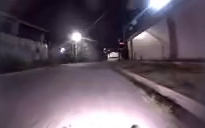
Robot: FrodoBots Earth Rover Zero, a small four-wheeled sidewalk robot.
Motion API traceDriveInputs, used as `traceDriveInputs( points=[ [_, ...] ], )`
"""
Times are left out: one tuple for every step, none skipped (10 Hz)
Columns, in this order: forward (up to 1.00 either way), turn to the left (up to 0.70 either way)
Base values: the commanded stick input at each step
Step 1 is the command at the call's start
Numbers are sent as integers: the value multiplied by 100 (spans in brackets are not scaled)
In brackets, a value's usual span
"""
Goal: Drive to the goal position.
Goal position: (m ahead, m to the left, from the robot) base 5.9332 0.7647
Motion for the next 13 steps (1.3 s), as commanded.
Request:
traceDriveInputs(
  points=[
    [70,0],
    [70,0],
    [70,0],
    [70,0],
    [70,0],
    [70,0],
    [70,0],
    [70,0],
    [70,0],
    [70,0],
    [70,0],
    [70,0],
    [70,0]
  ],
)
